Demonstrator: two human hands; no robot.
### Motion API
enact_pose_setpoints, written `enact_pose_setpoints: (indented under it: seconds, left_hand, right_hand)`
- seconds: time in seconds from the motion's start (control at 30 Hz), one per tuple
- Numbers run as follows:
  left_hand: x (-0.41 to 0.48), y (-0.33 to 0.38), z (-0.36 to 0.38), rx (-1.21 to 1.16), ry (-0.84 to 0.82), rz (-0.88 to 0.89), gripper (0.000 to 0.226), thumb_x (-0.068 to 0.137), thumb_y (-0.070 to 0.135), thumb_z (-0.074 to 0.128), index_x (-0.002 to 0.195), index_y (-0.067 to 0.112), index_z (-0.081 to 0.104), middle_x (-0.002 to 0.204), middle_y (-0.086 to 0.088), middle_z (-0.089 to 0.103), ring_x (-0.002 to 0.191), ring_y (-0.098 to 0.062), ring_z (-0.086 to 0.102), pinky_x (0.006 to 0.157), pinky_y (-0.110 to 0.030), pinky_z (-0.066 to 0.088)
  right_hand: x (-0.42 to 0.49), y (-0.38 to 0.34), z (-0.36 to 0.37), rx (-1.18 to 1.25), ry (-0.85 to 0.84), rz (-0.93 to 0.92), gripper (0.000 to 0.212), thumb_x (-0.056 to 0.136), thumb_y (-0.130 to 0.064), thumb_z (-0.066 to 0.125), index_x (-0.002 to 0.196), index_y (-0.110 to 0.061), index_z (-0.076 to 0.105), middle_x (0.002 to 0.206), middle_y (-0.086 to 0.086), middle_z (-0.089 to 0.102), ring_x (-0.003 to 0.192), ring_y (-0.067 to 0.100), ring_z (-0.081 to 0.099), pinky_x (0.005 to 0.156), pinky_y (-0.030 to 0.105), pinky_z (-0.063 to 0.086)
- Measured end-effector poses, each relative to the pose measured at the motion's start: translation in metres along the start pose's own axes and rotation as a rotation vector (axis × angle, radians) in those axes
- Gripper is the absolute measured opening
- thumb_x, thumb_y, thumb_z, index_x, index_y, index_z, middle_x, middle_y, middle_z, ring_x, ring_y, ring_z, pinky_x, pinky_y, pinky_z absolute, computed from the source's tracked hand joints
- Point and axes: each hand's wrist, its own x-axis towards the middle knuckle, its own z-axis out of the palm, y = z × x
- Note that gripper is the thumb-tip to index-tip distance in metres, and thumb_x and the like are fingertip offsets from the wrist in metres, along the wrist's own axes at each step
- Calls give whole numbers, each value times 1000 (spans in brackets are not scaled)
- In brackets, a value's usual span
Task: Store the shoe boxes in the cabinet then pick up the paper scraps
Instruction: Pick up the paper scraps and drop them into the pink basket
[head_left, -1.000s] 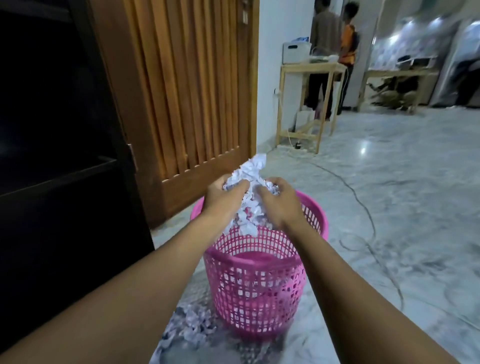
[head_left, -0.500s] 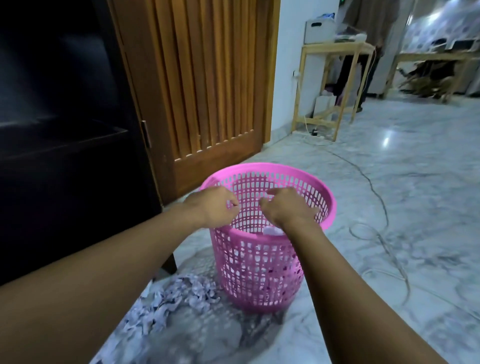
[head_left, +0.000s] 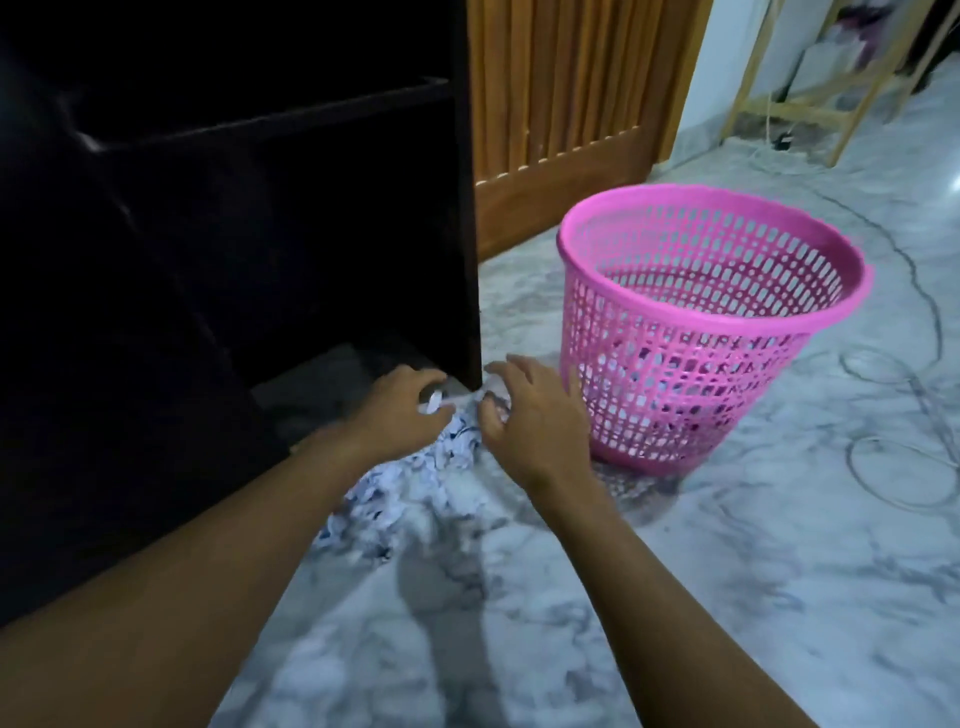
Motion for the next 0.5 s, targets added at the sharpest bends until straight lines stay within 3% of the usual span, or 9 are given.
enact_pose_setpoints:
  seconds: [0.07, 0.13, 0.23, 0.3, 0.4, 0.5]
  left_hand:
    - [-13, -40, 30, 10, -30, -161, 72, 73, 67, 56, 138, 36, 46, 138, -5, 50, 130, -26, 47, 105, -39, 42]
    - [-33, -68, 54, 96, -131, -328, 87, 77, 70, 55, 150, 39, 21, 159, -12, 18, 147, -34, 16, 116, -44, 25]
    - [-58, -99, 83, 108, -245, -445, 102, 77, 73, 57, 153, 40, -3, 161, -14, -17, 149, -33, -11, 119, -44, 13]
    - [-64, -116, 96, 143, -231, -477, 111, 71, 79, 58, 152, 41, -8, 159, -13, -23, 148, -33, -15, 120, -46, 9]
    - [-61, -132, 107, 138, -172, -471, 119, 62, 84, 60, 151, 43, -7, 159, -13, -22, 148, -33, -14, 120, -47, 9]
    - [-51, -136, 120, 63, -67, -395, 119, 59, 82, 64, 151, 45, -1, 161, -11, -15, 148, -31, -8, 119, -47, 12]
  right_hand:
    - [-20, 3, 30, 37, -213, 49, 52, 86, -42, 38, 125, -21, 64, 127, 4, 64, 117, 28, 59, 106, 51, 40]
    - [-42, 9, 57, 46, -365, 118, 51, 91, -44, 45, 135, -20, 57, 135, 6, 57, 124, 29, 53, 104, 48, 41]
    - [-77, 19, 94, 16, -524, 185, 56, 94, -45, 52, 144, -22, 45, 150, 12, 42, 137, 32, 40, 111, 46, 35]
    - [-95, 23, 113, -12, -553, 196, 58, 92, -47, 52, 144, -21, 47, 151, 18, 40, 141, 35, 36, 114, 47, 32]
    - [-105, 29, 137, 4, -467, 236, 61, 87, -51, 48, 135, -15, 56, 143, 27, 47, 135, 42, 43, 111, 51, 37]
    - [-101, 32, 148, -2, -560, 264, 77, 80, -60, 38, 146, -20, 43, 153, 22, 32, 143, 38, 29, 114, 47, 31]
